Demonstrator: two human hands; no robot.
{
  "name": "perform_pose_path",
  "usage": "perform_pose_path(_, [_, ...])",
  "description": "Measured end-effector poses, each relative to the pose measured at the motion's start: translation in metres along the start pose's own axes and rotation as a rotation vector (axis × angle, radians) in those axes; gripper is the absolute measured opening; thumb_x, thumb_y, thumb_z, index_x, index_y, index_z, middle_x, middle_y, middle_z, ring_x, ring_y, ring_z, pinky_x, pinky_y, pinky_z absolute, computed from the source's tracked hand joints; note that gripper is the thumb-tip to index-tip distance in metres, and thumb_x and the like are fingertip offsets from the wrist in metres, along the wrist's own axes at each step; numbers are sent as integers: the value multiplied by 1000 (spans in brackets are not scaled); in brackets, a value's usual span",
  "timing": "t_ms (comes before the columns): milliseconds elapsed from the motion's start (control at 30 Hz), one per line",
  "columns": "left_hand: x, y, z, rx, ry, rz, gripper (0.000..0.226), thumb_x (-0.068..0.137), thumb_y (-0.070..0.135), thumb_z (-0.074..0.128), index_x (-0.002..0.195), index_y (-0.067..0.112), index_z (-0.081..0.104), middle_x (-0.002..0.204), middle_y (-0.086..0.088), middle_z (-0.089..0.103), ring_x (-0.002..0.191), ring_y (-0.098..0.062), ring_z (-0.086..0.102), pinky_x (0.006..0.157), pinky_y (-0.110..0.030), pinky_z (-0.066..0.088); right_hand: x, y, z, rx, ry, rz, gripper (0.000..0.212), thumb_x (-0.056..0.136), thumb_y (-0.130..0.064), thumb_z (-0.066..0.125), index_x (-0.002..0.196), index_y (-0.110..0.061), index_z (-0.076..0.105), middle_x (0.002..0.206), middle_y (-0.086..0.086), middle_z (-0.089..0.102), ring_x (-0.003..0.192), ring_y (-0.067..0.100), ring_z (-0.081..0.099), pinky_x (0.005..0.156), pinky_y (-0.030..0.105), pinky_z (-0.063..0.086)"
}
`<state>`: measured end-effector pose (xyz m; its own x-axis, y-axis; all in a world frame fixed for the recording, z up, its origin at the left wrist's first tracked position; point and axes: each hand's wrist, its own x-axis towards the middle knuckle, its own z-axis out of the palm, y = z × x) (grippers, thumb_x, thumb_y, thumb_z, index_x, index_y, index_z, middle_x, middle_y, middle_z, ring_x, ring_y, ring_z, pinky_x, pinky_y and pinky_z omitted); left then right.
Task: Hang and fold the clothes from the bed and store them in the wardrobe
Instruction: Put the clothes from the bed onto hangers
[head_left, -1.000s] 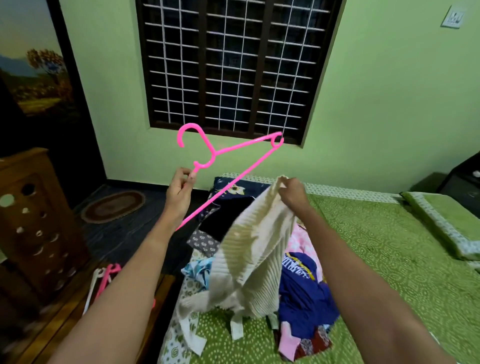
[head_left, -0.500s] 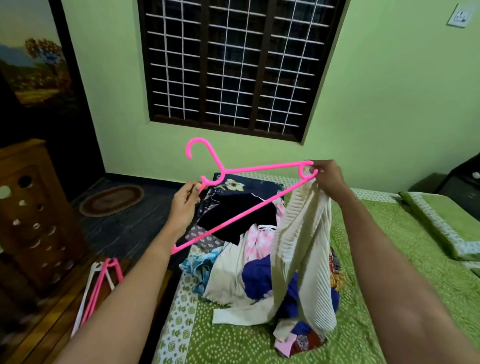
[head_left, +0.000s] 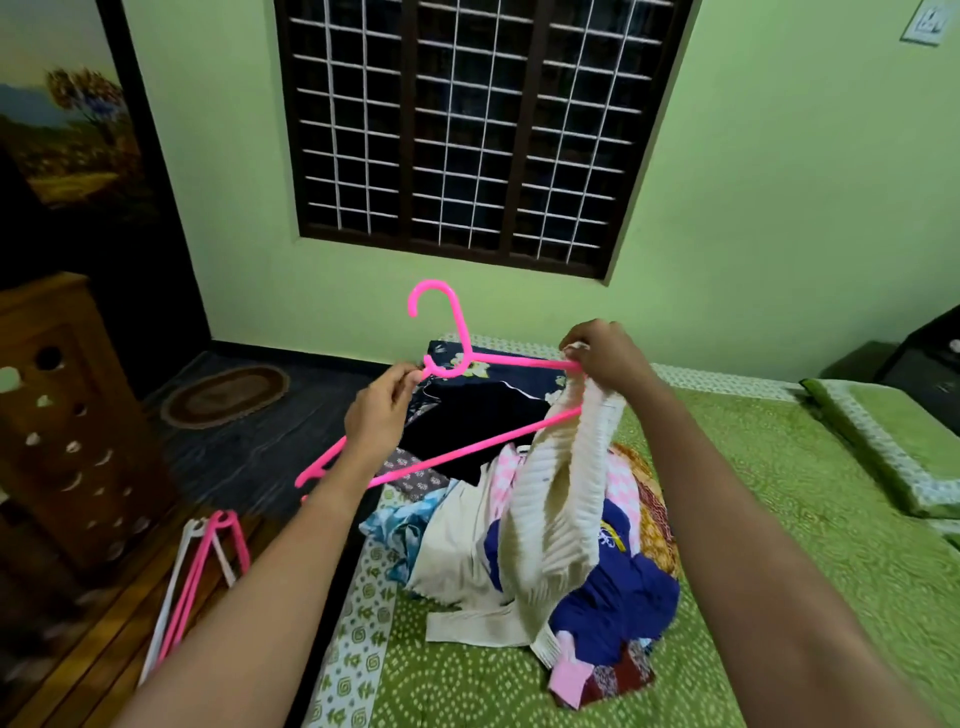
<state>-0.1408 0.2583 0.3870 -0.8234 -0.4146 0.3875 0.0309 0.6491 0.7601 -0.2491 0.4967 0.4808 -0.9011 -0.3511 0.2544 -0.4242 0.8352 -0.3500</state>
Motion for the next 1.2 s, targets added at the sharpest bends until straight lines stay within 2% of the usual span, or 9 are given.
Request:
perform_pose_path(133, [-6, 9, 6, 56, -19, -21, 32, 98, 38, 38, 106, 21, 64, 92, -9, 67, 87, -32, 61, 63, -31, 35, 0, -34, 25, -149, 11, -26, 24, 92, -3, 48, 110, -5, 63, 109, 23, 58, 99, 38, 58, 84, 39, 47])
perform_pose_path(400, [-5, 4, -14, -3, 88, -20, 32, 96, 41, 42, 94, 19, 65, 63, -1, 55, 68, -33, 57, 52, -27, 25, -4, -26, 9, -292, 233, 103, 22, 94, -3, 47, 107, -1, 64, 100, 22, 61, 92, 38, 61, 69, 36, 42])
perform_pose_path(567, [-11, 34, 3, 131, -25, 67, 30, 94, 44, 46, 104, 25, 67, 81, -5, 66, 84, -28, 60, 60, -28, 33, -3, -63, 26, -84, 217, -26, 22, 95, -6, 48, 106, -1, 66, 95, 20, 65, 85, 33, 63, 67, 33, 46])
perform_pose_path(667, [-11, 25, 13, -26, -53, 43, 30, 92, 48, 48, 93, 25, 67, 69, -4, 60, 77, -31, 60, 59, -29, 35, -2, -72, 26, -34, 226, -79, 20, 95, -8, 49, 104, -1, 65, 91, 19, 66, 80, 34, 64, 69, 39, 53])
perform_pose_path(833, [-2, 16, 13, -321, 12, -38, 29, 82, 57, 48, 69, 34, 61, 53, 12, 51, 51, -12, 43, 53, -25, 30, -4, -64, 24, -271, 191, -128, 30, 98, -27, 44, 112, -12, 65, 92, 10, 63, 100, 27, 55, 82, 34, 31])
perform_pose_path(900, [2, 16, 12, -316, 51, -70, 31, 84, 57, 51, 71, 32, 64, 51, 3, 48, 51, -26, 37, 51, -24, 24, -5, -65, 27, -192, 104, -138, 32, 101, -26, 38, 109, -8, 62, 94, 11, 64, 91, 27, 55, 77, 33, 27])
perform_pose_path(967, [4, 11, 11, -314, 75, -75, 32, 87, 51, 55, 77, 24, 69, 60, -9, 57, 61, -38, 45, 50, -23, 24, -8, -66, 29, -66, -31, -183, 35, 102, -29, 36, 104, -5, 61, 93, 14, 64, 77, 25, 51, 65, 29, 29])
perform_pose_path(1067, [4, 12, 8, -291, 89, -71, 29, 89, 40, 56, 82, 16, 69, 60, 3, 56, 56, -18, 48, 52, -25, 31, -13, -64, 31, -95, -90, -319, 39, 99, -41, 40, 106, -12, 64, 91, 9, 66, 76, 24, 55, 58, 28, 30])
perform_pose_path(1200, [4, 25, 17, -263, 341, -133, 22, 81, 26, 70, 89, 6, 66, 93, -4, 57, 86, -20, 52, 82, -35, 41, -10, -64, 34, -153, -48, -352, 36, 97, -42, 42, 112, -18, 66, 93, 9, 69, 84, 28, 62, 61, 27, 32])
